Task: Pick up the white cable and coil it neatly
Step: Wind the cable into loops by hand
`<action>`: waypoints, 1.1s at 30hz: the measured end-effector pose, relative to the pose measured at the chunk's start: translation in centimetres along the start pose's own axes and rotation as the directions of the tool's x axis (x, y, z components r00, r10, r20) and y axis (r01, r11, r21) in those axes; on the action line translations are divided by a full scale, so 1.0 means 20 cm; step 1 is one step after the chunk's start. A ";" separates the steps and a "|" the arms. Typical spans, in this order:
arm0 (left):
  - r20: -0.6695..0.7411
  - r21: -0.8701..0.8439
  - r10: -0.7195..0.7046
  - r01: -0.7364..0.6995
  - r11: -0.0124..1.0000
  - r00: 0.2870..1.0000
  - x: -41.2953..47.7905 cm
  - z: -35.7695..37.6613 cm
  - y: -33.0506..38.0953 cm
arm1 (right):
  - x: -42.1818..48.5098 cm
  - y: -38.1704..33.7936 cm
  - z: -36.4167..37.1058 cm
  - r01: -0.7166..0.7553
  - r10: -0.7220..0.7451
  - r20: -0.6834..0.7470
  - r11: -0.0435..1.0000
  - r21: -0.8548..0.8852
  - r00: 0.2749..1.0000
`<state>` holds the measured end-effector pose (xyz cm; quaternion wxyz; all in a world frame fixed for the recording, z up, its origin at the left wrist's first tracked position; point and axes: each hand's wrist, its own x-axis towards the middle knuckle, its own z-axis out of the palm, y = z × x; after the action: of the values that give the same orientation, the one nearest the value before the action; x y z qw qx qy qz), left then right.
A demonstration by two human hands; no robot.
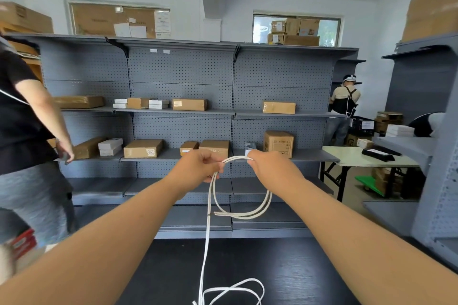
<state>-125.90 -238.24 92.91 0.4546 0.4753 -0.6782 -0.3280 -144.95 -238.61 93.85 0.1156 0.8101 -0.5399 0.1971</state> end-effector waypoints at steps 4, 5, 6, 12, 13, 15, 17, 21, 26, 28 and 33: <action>0.018 -0.282 -0.096 0.097 0.955 0.995 -0.03 0.03 -0.08 | 0.03 0.01 0.00 0.011 -0.011 -0.020 1.000 -0.026 1.000; 0.010 -0.344 -0.137 0.132 0.930 0.990 -0.04 0.04 -0.10 | 0.03 0.01 0.00 0.003 -0.004 -0.024 1.000 -0.025 1.000; 0.013 -0.399 -0.175 0.165 0.902 0.985 -0.05 0.05 -0.13 | 0.03 0.01 0.00 -0.005 0.004 -0.029 1.000 -0.026 1.000; 0.111 -0.491 -0.255 0.277 0.826 0.960 -0.19 0.12 -0.33 | 0.03 0.02 -0.05 -0.047 0.046 -0.033 0.999 -0.028 0.998; 0.121 -0.497 -0.256 0.282 0.821 0.959 -0.21 0.13 -0.35 | 0.03 0.02 -0.06 -0.047 0.045 -0.034 0.998 -0.039 0.998; 0.139 -0.490 -0.261 0.296 0.820 0.955 -0.23 0.17 -0.37 | 0.03 0.03 -0.06 -0.057 0.056 -0.041 0.998 -0.028 0.998; 0.156 -0.432 -0.298 0.336 0.837 0.942 -0.25 0.20 -0.36 | 0.03 0.04 -0.05 -0.073 0.072 -0.047 0.997 -0.011 0.996; 0.245 -0.307 -0.223 0.293 0.905 0.944 -0.28 0.23 -0.38 | 0.04 0.05 -0.03 -0.095 0.094 -0.062 0.995 -0.014 0.994; 0.164 -0.417 -0.221 0.271 0.868 0.961 -0.28 0.28 -0.35 | 0.04 0.05 -0.01 -0.119 0.122 -0.064 0.992 0.041 0.991; 0.110 -0.476 -0.222 0.248 0.844 0.969 -0.27 0.28 -0.32 | 0.03 0.05 0.00 -0.146 0.155 -0.067 0.982 0.121 0.986; 0.015 -0.556 -0.197 0.172 0.813 0.980 -0.23 0.27 -0.26 | 0.00 0.02 0.03 -0.186 0.205 -0.061 0.954 0.234 0.977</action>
<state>-128.56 -235.46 84.98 0.5535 0.3935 -0.4946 -0.5424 -145.18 -238.98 93.36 0.0249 0.7514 -0.5860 0.3022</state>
